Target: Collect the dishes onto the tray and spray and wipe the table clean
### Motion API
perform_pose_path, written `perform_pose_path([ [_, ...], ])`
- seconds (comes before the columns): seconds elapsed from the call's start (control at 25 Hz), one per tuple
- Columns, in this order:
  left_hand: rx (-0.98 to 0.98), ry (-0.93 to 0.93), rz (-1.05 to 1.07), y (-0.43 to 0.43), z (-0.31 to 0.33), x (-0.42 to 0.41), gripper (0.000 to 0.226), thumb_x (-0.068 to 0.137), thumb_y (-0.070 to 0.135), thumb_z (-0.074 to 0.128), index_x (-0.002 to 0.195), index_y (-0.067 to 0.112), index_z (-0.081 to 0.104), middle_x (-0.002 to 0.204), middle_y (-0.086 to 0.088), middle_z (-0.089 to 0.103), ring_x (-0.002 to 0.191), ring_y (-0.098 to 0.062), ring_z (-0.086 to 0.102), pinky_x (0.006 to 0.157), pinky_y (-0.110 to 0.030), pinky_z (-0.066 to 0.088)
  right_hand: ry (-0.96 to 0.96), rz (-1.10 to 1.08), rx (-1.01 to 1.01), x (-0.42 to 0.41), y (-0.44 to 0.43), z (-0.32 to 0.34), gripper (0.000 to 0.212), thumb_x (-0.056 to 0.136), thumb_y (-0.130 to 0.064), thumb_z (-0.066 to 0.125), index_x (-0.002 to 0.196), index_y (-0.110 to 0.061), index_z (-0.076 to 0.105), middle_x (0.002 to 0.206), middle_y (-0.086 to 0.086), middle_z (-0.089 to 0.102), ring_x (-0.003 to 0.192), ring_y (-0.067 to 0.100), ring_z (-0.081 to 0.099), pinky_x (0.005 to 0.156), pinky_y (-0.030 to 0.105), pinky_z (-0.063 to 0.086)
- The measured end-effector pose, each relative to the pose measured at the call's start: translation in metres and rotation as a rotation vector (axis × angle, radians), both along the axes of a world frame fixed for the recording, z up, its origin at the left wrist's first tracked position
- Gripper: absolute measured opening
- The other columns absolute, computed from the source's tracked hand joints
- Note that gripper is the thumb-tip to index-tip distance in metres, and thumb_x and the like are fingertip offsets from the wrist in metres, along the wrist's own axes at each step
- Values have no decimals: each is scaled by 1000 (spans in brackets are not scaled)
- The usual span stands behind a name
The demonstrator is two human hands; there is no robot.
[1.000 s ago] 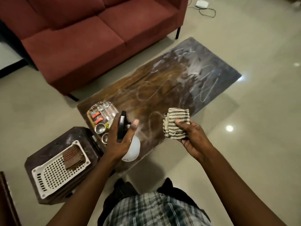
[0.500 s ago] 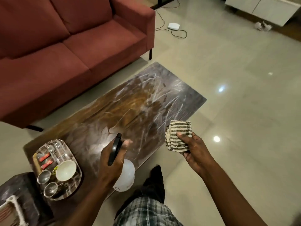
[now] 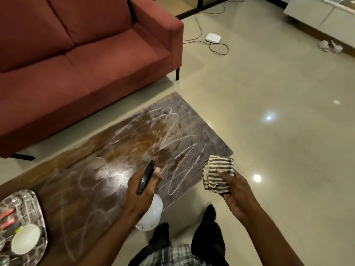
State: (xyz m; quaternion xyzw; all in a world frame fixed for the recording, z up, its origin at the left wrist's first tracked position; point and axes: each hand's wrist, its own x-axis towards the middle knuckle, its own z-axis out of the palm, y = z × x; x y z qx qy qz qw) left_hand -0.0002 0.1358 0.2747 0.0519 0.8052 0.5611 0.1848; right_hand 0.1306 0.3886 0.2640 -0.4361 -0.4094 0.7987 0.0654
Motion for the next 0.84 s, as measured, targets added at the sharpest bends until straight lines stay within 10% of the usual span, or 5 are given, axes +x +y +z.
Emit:
perform_pose_path([
  [0.4,-8,-14,275,150,-33,-72,46,96,65,57,82,26,78,79,-26,75,80,-46,73,83,-56,61,-9,303,48,-142,154,-44,46,91,-8,72,136,-6,65,125,21,75,114,40,74,85,46,65],
  [0.84,-25,-60,233,251,-166,-250,46,100,47,62,77,8,70,71,-14,71,71,-34,71,80,-55,62,-178,338,209,-275,212,-170,30,95,-5,70,124,-12,73,113,13,81,105,37,78,98,55,59],
])
